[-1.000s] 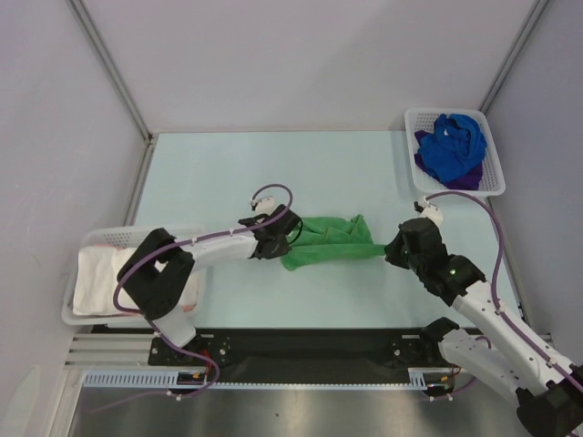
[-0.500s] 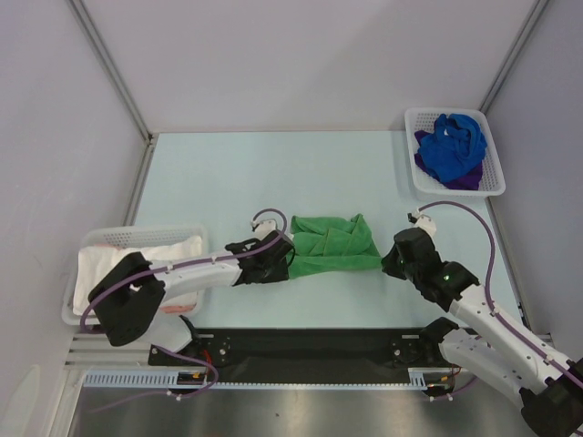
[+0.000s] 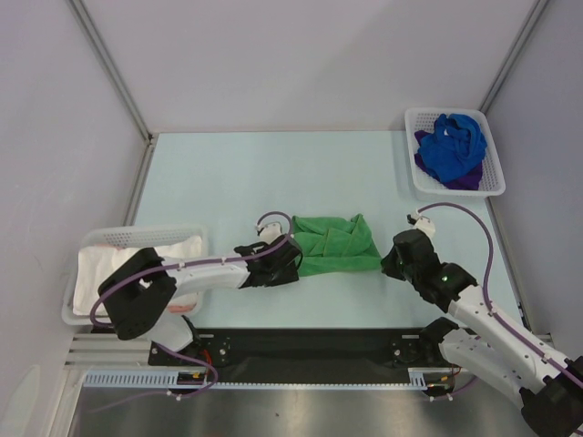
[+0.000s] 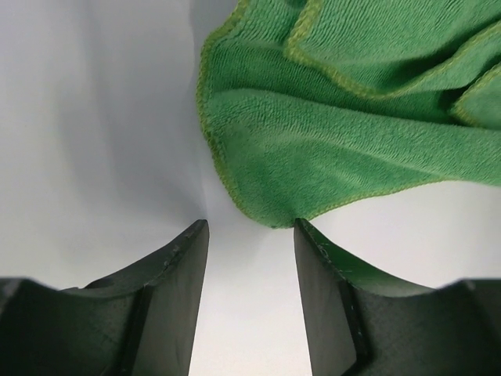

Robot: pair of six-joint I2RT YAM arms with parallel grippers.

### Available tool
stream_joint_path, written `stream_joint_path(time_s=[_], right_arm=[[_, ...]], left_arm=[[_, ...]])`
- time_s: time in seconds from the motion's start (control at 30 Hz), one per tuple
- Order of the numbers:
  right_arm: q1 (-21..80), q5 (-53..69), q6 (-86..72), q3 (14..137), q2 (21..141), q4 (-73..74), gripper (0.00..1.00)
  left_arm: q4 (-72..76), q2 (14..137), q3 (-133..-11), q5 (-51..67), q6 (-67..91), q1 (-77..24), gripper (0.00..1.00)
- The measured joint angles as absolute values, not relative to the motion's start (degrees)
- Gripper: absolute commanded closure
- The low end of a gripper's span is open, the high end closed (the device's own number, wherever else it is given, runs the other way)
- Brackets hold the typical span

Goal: Fold and stack the towels
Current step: Flatten out the crumpled towel

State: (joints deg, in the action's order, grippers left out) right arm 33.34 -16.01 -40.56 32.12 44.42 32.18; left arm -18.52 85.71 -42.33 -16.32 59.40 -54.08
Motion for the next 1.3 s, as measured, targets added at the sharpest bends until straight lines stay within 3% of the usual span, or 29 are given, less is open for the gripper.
stream_joint_path(time_s=[0.23, 0.33, 0.5, 0.53, 0.83, 1.1, 1.3], right_arm=[[33.71, -16.05, -40.58, 31.53, 44.36, 32.01, 1.00], [33.71, -16.10, -40.60, 31.24, 44.34, 31.86, 1.00], [33.91, -16.08, -40.60, 31.07, 44.31, 31.86, 1.00], [33.93, -16.08, -40.60, 31.07, 44.29, 31.88, 1.00], [34.02, -16.05, -39.90, 33.56, 43.29, 32.69, 1.00], [34.15, -16.05, -34.72, 47.51, 43.07, 30.30, 1.00], [34.48, -15.16, -30.87, 55.31, 44.71, 27.92, 1.00]], left_arm=[[-16.34, 88.07, -43.64, -16.34, 62.06, -53.98, 0.54], [-15.29, 88.79, -43.75, -16.38, 62.78, -53.98, 0.64], [-14.35, 89.71, -43.83, -16.38, 63.40, -53.87, 0.98], [-14.31, 89.76, -43.81, -16.38, 63.42, -53.87, 1.00], [-23.44, 83.74, -45.67, -19.77, 56.66, -53.87, 1.00], [-30.52, 68.34, -59.88, -24.86, 44.64, -53.87, 1.00], [-33.67, 65.56, -68.49, -27.09, 38.24, -53.87, 1.00]])
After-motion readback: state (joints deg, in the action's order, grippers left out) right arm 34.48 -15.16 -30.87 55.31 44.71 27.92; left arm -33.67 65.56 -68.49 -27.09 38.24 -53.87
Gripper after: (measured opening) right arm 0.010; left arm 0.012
